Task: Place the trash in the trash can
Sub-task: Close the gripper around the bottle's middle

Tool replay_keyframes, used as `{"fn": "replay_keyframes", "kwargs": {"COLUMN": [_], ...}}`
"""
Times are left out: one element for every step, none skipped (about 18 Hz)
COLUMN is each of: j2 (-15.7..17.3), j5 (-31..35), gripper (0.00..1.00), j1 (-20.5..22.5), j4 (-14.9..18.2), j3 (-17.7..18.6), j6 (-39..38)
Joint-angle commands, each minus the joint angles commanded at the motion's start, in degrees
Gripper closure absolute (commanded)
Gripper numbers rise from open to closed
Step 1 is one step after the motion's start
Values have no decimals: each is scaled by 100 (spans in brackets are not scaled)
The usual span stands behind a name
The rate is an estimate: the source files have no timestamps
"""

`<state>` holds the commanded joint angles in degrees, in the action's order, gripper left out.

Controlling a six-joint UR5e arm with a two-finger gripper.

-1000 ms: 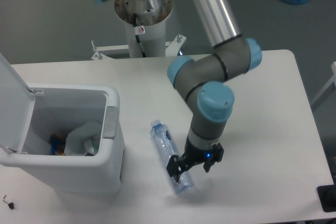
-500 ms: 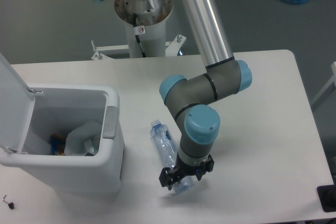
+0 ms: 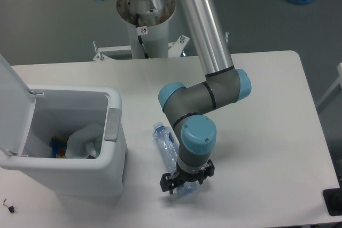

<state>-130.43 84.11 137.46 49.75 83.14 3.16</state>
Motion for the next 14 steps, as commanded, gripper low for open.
{"fn": "replay_keyframes", "kwargs": {"j2": [0,9,9,9,17,18,18,18,26,35,35,35,35,44], "j5": [18,27,27,27,27,35,35,35,35,35,35,35,44,36], "gripper": [13,22,31,33,33,33,33,33,33,33,33,33,33,33], "j1": [0,-9,-17,-18,-18,-18,-18,-18,-18,-18,-18,-18,-18,-18], "j4": [0,0,0,0,0,0,9,9,9,9,17,18,18,26], "j3": [0,9,9,0,0,9,9,9,9,9,9,9,9,9], "j6": [-9,-9,-9,-17,-9,-9,-9,-9,0,0,0,0,0,0]}}
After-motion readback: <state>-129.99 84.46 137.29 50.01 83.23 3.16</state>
